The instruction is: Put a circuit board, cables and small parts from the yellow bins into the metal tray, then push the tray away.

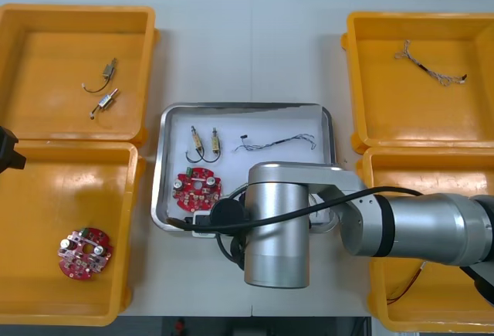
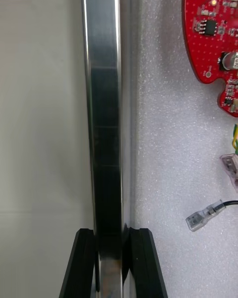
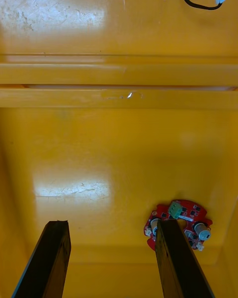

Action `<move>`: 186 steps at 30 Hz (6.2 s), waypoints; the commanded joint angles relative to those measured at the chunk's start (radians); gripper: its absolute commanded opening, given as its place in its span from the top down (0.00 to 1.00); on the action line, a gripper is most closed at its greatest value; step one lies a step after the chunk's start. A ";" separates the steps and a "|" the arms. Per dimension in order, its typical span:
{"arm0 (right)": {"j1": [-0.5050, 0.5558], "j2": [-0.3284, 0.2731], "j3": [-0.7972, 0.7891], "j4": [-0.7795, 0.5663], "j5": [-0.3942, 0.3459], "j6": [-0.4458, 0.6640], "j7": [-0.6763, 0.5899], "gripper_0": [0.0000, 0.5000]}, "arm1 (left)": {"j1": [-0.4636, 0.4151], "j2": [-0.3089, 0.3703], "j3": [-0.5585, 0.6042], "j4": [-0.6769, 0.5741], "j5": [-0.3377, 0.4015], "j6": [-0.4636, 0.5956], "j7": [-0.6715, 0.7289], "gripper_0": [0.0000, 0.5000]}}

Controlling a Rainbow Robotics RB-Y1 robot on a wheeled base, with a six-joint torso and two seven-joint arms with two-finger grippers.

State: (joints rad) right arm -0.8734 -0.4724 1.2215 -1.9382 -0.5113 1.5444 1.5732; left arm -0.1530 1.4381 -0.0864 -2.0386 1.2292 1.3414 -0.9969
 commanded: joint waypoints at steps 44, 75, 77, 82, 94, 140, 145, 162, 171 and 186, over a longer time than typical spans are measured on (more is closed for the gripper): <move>-0.361 -0.023 0.015 0.397 0.020 -0.293 0.166 1.00 | 0.012 0.038 0.036 -0.003 -0.010 -0.010 0.069 0.00; -0.467 0.029 0.016 0.783 -0.006 -0.744 0.278 1.00 | 0.012 0.038 0.036 -0.003 -0.010 -0.010 0.069 0.00; -0.469 0.029 0.016 0.792 -0.006 -0.768 0.278 1.00 | 0.012 0.038 0.036 -0.003 -0.010 -0.010 0.069 0.00; -0.469 0.029 0.015 0.798 -0.006 -0.788 0.272 1.00 | 0.012 0.038 0.036 -0.003 -0.010 -0.010 0.069 0.00; -0.469 0.029 0.015 0.786 -0.007 -0.770 0.272 0.14 | 0.012 0.038 0.036 -0.003 -0.010 -0.010 0.069 0.00; -0.039 -0.466 -0.789 -0.039 -0.414 0.086 -0.328 0.00 | 0.012 0.038 0.036 -0.003 -0.010 -0.010 0.069 0.00; 0.037 -0.522 -0.884 -0.041 -0.487 0.118 -0.409 0.00 | 0.012 0.038 0.036 -0.003 -0.010 -0.010 0.069 0.00; 0.340 -0.643 -1.093 -0.050 -0.562 0.140 -0.555 0.00 | 0.012 0.038 0.036 -0.003 -0.010 -0.010 0.069 0.00; 0.482 -0.658 -1.194 -0.050 -0.567 0.138 -0.552 0.00 | 0.012 0.038 0.036 -0.003 -0.010 -0.010 0.069 0.00; 0.588 -0.657 -1.268 -0.050 -0.582 0.138 -0.539 0.00 | 0.012 0.038 0.036 -0.003 -0.010 -0.010 0.069 0.00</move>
State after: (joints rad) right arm -0.3005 -1.0899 -0.0089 -1.9627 -1.0812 1.6785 1.0697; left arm -0.1521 1.4381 -0.0862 -2.0379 1.2283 1.3394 -0.9956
